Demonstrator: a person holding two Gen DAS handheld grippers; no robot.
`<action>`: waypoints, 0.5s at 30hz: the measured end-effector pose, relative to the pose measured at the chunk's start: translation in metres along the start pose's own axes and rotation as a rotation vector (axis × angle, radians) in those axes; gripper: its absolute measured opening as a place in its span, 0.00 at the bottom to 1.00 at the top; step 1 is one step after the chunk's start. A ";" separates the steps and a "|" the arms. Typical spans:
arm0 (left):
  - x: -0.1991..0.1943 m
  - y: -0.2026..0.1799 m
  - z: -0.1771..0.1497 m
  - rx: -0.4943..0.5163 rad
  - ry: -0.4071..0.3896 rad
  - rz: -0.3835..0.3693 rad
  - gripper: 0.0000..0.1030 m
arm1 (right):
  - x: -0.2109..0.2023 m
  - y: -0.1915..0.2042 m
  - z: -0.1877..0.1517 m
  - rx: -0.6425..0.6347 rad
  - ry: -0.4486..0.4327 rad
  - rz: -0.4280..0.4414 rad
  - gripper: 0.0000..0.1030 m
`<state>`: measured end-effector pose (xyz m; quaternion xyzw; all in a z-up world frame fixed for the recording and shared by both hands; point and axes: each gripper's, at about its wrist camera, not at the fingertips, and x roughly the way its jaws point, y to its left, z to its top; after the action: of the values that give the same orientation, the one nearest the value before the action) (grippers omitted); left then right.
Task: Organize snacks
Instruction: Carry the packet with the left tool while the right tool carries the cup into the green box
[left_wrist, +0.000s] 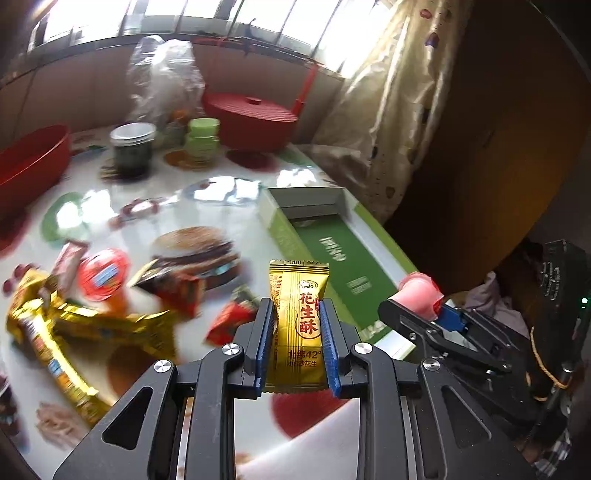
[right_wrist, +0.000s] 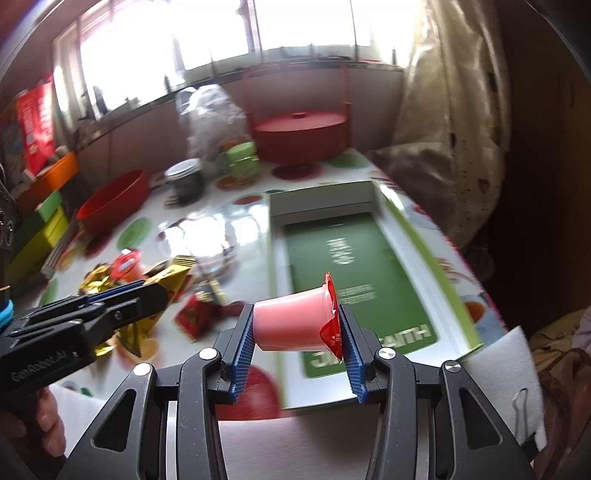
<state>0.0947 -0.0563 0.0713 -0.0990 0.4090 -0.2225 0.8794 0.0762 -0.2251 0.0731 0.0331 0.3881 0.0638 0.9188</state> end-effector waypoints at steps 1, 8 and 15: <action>0.004 -0.004 0.003 0.003 0.005 -0.011 0.25 | 0.001 -0.007 0.001 0.013 -0.001 -0.014 0.41; 0.035 -0.035 0.015 0.047 0.041 -0.074 0.25 | 0.017 -0.040 0.001 0.041 0.018 -0.074 0.41; 0.064 -0.056 0.017 0.082 0.091 -0.086 0.25 | 0.031 -0.057 -0.001 0.046 0.045 -0.098 0.41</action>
<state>0.1264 -0.1357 0.0595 -0.0701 0.4344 -0.2809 0.8529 0.1020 -0.2770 0.0439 0.0335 0.4112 0.0106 0.9108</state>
